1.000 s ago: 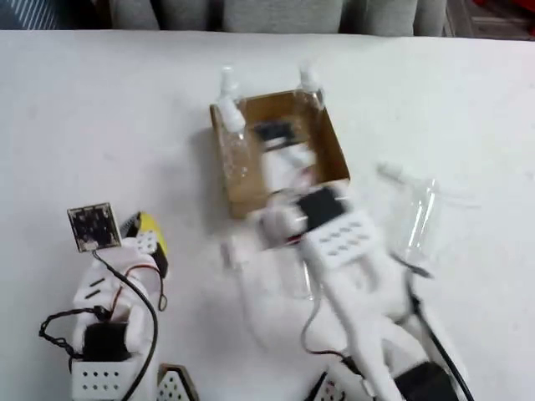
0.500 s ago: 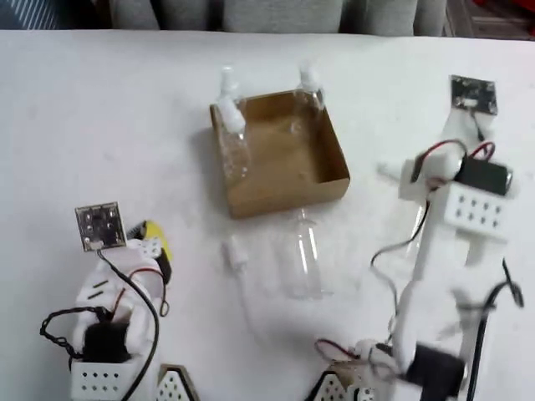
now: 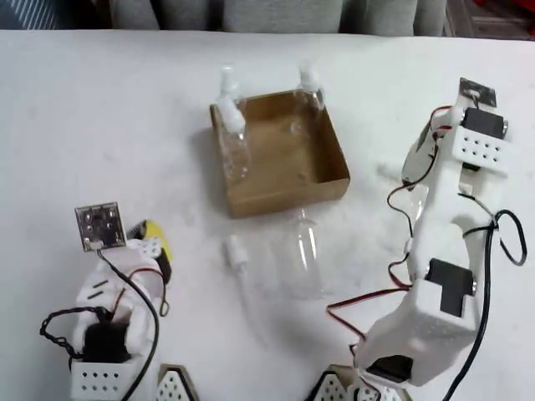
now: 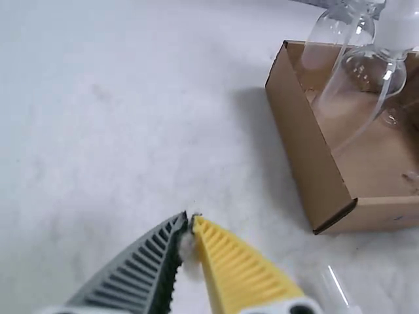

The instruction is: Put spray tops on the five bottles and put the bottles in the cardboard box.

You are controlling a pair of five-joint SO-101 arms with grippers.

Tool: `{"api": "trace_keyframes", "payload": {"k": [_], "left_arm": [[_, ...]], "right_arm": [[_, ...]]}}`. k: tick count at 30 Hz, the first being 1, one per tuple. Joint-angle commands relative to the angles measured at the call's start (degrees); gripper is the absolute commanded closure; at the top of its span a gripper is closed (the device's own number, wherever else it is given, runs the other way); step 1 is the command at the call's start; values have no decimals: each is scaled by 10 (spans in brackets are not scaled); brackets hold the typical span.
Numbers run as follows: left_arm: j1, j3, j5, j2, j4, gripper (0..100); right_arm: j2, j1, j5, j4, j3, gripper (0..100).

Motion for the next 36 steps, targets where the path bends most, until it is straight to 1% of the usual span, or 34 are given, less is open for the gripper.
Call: {"api": "trace_keyframes", "payload": {"k": [1, 4, 6, 10, 11, 16, 20, 24, 27, 28, 33, 36], "left_arm": [[7, -22, -5, -7, -18, 979], [8, -17, -5, -7, -20, 979], [8, -13, -5, -7, -36, 979], [8, -2, -5, -7, -60, 979], [8, -2, -5, -7, -62, 979], [8, -2, -5, -7, -62, 979], [8, -1, -5, -7, -63, 979], [9, -1, -5, -7, -63, 979], [9, 0, -5, -7, -66, 979], [9, 1, -5, -7, -66, 979], [21, 2, -5, -7, -66, 979], [21, 2, -5, -7, -66, 979]], "right_arm": [[-1, 6, -20, -1, -19, 882], [-7, 2, -23, -31, 13, 882], [-7, 6, -23, -51, 23, 870], [-2, -2, -24, -54, 41, 727], [-2, -7, -25, -58, 44, 714], [19, -7, -77, -135, 62, 759], [44, -1, -87, -167, 62, 758], [57, 2, -93, -172, 62, 758], [59, 6, -142, -182, 55, 758], [59, 7, -147, -182, 55, 758], [84, 6, -148, -183, 49, 758], [116, 7, -147, -175, 20, 758]]}}
